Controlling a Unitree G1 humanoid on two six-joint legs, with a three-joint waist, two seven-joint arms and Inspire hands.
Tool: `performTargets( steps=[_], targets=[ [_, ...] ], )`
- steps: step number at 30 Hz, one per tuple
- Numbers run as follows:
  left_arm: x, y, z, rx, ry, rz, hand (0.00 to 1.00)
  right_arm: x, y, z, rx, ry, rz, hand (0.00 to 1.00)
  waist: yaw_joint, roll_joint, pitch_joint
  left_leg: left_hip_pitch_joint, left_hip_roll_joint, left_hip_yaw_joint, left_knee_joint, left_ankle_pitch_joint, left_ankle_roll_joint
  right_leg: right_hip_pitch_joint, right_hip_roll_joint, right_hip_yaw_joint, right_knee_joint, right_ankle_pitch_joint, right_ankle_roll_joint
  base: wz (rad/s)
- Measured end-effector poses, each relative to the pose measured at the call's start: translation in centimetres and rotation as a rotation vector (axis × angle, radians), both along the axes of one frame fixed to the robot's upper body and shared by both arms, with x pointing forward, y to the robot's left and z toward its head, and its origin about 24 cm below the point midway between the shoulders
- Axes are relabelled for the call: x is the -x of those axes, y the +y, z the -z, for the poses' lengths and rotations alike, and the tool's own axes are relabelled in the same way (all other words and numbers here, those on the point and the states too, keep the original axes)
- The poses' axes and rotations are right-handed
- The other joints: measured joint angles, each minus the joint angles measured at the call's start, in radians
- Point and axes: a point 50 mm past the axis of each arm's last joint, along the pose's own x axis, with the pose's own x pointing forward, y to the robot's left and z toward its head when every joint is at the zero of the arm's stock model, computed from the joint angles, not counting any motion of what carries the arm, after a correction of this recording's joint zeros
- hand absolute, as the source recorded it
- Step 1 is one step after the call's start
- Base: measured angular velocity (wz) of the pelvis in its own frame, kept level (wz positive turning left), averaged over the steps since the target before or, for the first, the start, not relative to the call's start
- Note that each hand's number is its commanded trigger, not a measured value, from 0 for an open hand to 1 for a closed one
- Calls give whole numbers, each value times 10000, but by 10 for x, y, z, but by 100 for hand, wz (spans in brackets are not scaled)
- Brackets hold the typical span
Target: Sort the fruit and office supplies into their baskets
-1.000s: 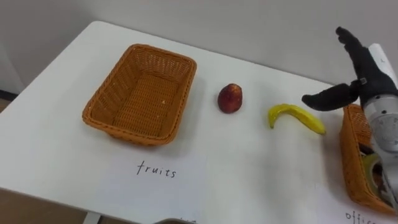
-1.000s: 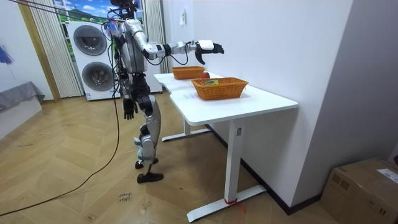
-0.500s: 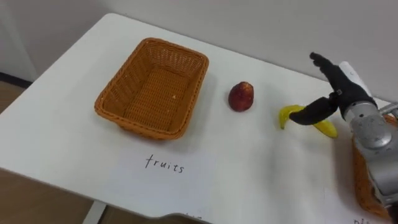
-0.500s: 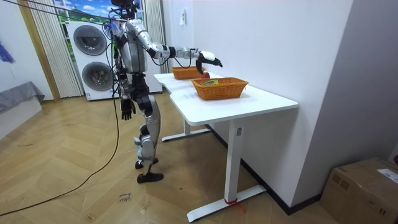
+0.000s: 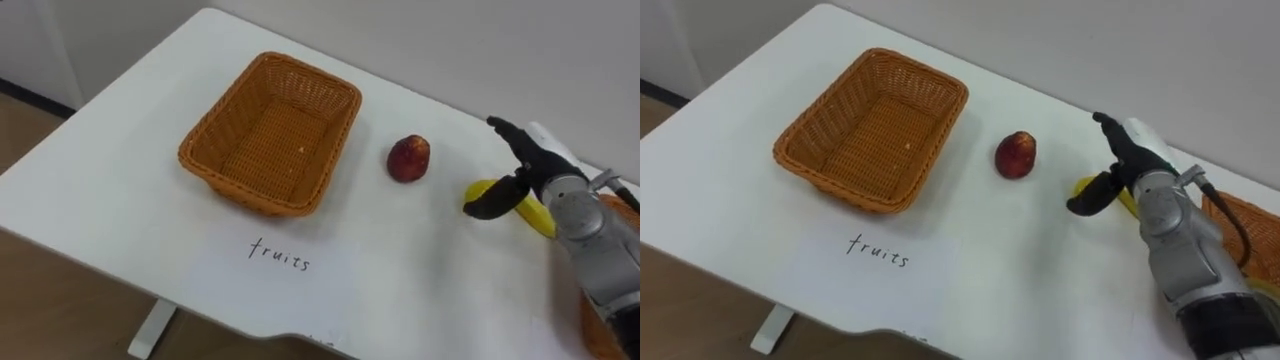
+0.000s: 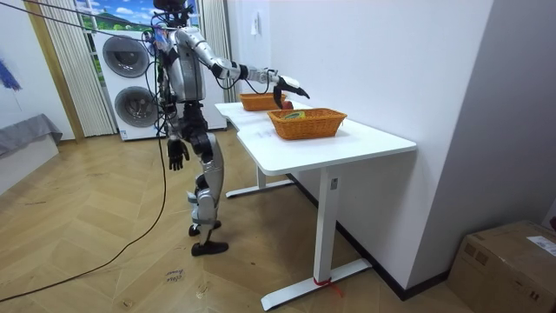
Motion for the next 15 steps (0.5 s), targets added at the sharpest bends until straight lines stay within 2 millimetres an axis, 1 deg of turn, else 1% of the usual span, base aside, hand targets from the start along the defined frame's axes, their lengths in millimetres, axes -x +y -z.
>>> performTargets(
  steps=[2,3,5,6,7,9,10,15],
  targets=[
    [-1,0,0,-94,-35,-108,0,0,-1,1,274,82,-20,0,26,48,25,-82,-1,-33,13,2,-2,-61,1,-28,1,1,-1,2],
    [-2,0,0,-121,-34,-131,0,0,-1,1,397,93,-45,0,30,56,24,-123,-2,-43,19,3,-4,-93,1,-34,4,2,-3,3],
    [-7,0,1,-147,-83,-31,0,-3,-2,1,728,158,-83,0,22,124,58,-231,3,-56,71,7,-7,-212,10,-28,12,9,-16,0],
    [-9,-1,1,-134,-110,39,0,-3,-2,1,851,174,-79,0,30,135,59,-245,1,-54,71,9,-6,-240,7,-27,17,10,-17,0],
    [-13,-1,1,-125,-190,83,0,-3,-2,1,942,174,-90,0,62,139,41,-322,0,-50,72,16,-2,-301,4,-21,27,11,-18,0],
    [-16,0,1,-162,-279,111,0,-5,-2,1,960,179,-130,0,57,176,61,-325,-1,-48,71,20,-1,-321,2,-21,25,11,-18,0],
    [-17,0,1,-234,-304,124,0,-6,-3,2,1074,272,-149,0,61,180,51,-328,-1,-38,55,20,-1,-343,0,-20,25,11,-18,-3],
    [-20,1,1,-357,-383,161,0,-9,-4,4,1633,553,-269,0,49,123,13,-362,9,45,-43,55,-17,-472,-6,-14,24,11,-18,-4]
  ],
)
